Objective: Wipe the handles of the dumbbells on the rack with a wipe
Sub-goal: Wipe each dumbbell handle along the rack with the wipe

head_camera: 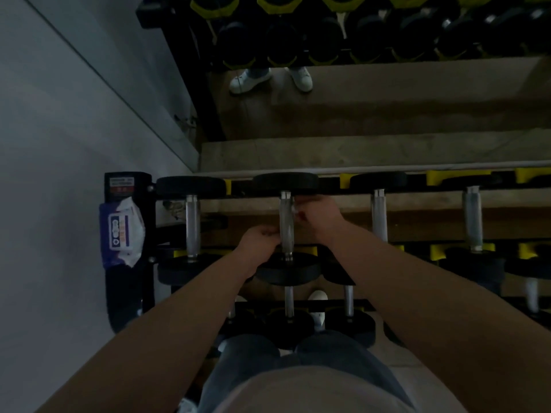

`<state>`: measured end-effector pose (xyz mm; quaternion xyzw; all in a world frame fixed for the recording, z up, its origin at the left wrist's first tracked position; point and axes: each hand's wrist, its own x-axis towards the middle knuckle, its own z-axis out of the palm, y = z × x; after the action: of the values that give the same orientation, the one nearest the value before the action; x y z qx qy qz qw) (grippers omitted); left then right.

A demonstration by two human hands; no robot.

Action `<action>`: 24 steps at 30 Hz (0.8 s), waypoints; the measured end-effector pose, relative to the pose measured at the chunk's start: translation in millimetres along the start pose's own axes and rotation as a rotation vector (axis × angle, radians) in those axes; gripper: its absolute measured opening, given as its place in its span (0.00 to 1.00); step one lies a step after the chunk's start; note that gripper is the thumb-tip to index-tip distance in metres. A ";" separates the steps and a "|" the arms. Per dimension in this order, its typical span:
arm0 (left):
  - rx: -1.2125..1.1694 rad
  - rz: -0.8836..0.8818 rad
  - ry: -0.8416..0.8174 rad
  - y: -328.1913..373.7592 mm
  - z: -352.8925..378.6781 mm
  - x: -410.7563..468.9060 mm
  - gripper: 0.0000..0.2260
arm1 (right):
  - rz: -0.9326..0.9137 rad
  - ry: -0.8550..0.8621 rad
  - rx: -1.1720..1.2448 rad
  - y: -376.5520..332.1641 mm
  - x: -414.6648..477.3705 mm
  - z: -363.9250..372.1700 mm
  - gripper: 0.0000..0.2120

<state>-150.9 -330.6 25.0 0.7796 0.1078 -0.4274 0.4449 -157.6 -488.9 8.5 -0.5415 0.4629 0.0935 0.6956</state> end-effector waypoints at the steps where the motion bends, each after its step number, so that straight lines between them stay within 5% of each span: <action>1: -0.004 -0.007 -0.002 -0.6 -0.1 0.6 0.18 | 0.045 -0.011 0.151 -2.5 2.8 1.7 0.10; 3: -0.028 -0.013 -0.004 0.0 0.0 -0.9 0.18 | 0.073 -0.039 0.215 -0.1 6.8 1.4 0.09; 6: -0.037 -0.017 -0.006 0.5 0.0 -0.8 0.18 | -0.046 -0.100 -0.118 16.3 8.3 -7.9 0.10; 12: -0.048 -0.012 -0.038 2.6 -0.3 -2.0 0.18 | 0.046 -0.385 -0.725 35.2 0.8 -27.7 0.06; 14: -0.046 -0.027 -0.049 2.7 -1.1 -1.1 0.19 | 0.091 -0.389 -0.616 28.7 -2.0 -24.5 0.07; 19: -0.020 -0.024 -0.068 -1.5 -6.1 3.3 0.17 | 0.099 -0.257 0.130 1.3 21.1 -9.9 0.13; 21: -0.011 -0.019 -0.074 -1.0 -6.0 3.6 0.14 | 0.071 -0.252 0.065 -0.3 24.1 -8.3 0.12; 24: -0.047 -0.029 -0.080 2.8 -3.9 1.4 0.12 | 0.075 -0.399 -0.381 17.2 13.4 -17.5 0.10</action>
<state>-146.3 -329.4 26.6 0.7496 0.1112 -0.4617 0.4610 -170.6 -501.7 -12.7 -0.6159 0.3108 0.3095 0.6545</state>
